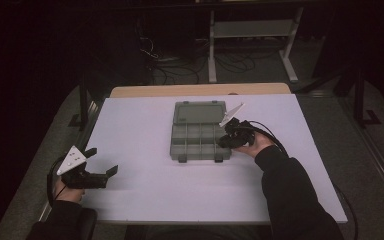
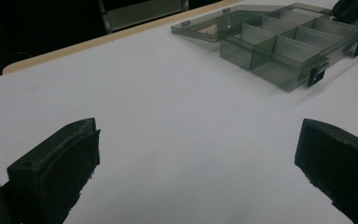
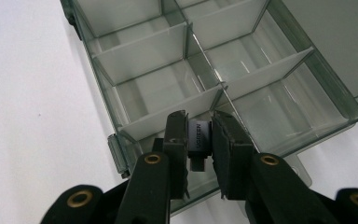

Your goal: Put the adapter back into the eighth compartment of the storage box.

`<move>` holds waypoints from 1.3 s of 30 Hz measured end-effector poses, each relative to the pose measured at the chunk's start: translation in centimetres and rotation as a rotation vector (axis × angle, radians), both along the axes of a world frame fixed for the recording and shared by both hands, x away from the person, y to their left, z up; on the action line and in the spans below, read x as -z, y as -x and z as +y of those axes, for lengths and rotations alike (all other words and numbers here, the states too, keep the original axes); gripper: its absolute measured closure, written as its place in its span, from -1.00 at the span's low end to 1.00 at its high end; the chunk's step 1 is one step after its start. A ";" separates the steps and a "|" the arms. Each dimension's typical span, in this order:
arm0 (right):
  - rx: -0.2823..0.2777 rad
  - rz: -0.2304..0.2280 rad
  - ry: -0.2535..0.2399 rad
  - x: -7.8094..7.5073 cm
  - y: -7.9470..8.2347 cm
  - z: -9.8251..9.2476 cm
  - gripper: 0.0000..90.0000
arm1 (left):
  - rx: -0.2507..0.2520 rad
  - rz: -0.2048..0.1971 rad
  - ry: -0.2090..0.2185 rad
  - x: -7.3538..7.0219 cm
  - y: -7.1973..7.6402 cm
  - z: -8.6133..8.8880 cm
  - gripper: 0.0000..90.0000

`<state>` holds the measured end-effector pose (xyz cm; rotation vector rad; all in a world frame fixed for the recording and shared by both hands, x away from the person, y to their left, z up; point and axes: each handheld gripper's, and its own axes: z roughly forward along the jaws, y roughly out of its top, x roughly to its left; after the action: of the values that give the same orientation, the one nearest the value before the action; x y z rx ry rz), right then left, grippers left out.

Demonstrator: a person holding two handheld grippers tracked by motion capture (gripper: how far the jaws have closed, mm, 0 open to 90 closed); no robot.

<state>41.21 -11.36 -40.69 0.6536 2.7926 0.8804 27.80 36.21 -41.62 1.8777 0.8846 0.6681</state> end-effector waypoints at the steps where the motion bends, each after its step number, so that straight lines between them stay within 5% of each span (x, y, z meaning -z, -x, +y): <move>1: 0.001 -0.001 0.001 0.0 0.1 0.0 0.61 | 0.000 0.000 0.000 0.0 0.0 0.0 -1.00; 17: 0.051 -0.012 -0.043 -1.2 0.7 -0.6 -0.09 | 0.000 0.000 0.001 0.0 0.0 0.0 -1.00; 31: 0.112 -0.011 -0.089 -2.4 1.4 -2.2 -0.98 | -0.001 0.000 0.003 0.0 0.0 0.0 -1.00; 39: 0.132 -0.028 -0.118 -2.6 2.2 -2.8 -1.00 | -0.002 0.001 0.004 0.0 0.0 0.0 -1.00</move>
<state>38.97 -14.16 -38.13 0.8258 2.6530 1.0254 27.77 36.23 -41.60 1.8738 0.8876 0.6665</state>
